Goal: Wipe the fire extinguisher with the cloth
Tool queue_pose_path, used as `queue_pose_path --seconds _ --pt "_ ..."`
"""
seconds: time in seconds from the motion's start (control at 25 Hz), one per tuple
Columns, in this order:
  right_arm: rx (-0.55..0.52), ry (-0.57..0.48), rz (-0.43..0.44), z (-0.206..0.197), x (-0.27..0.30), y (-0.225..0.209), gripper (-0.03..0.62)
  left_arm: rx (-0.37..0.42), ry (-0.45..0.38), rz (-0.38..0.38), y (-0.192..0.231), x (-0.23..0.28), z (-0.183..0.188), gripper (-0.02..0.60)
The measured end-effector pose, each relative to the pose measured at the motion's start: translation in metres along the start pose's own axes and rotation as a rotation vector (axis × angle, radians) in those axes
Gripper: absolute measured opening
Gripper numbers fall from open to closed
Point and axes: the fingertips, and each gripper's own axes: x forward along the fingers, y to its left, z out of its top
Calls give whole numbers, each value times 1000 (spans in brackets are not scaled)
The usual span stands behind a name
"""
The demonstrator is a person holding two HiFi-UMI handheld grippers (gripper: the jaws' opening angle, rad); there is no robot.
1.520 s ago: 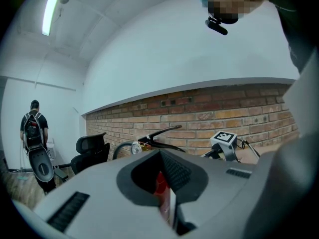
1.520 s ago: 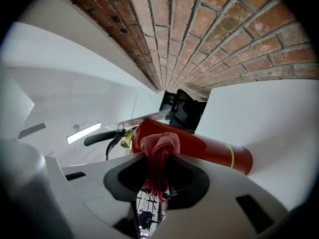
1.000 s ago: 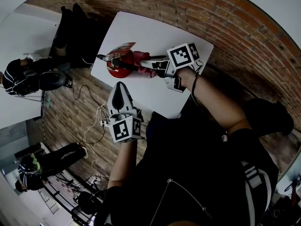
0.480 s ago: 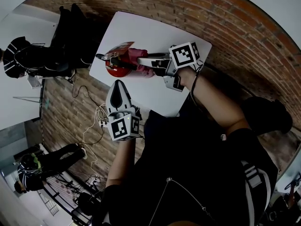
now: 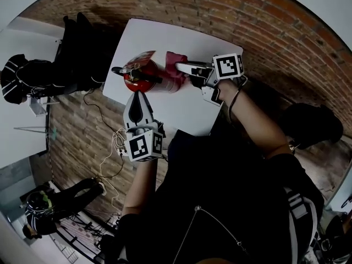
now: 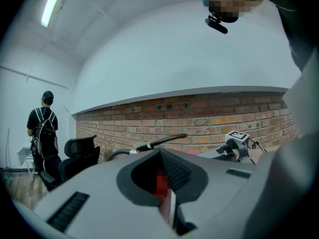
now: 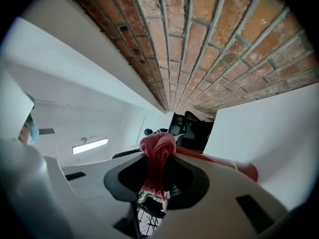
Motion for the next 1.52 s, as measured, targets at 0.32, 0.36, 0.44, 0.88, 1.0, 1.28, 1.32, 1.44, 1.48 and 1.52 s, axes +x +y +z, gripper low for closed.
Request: queue_pose_path --seconds 0.32,0.36,0.44,0.88,1.0,1.28,1.32,1.44,1.48,1.52 --pt "89 -84 -211 -48 -18 -81 104 -7 12 -101 16 12 -1 11" --pt "102 -88 -239 -56 -19 -92 104 -9 17 -114 17 13 -1 11" --pt "127 -95 -294 -74 -22 -115 104 -15 23 -136 20 14 -2 11" --pt "241 -77 -523 -154 -17 -230 104 -2 38 -200 35 8 -6 11" --pt "254 -68 -560 -167 -9 -254 104 4 46 -207 40 4 -8 11" --pt "293 -80 -653 -185 0 -299 104 18 61 -210 51 -5 -14 11" --pt "305 -84 -665 -188 0 -304 104 21 66 -210 53 -7 -15 11" --pt "317 -98 -671 -194 6 -311 104 24 73 -204 62 -12 -17 9" --pt "316 -108 -668 -193 8 -312 104 24 74 -199 65 -13 -17 11" --pt "313 -117 -668 -192 11 -313 104 24 74 -195 68 -14 -17 11"
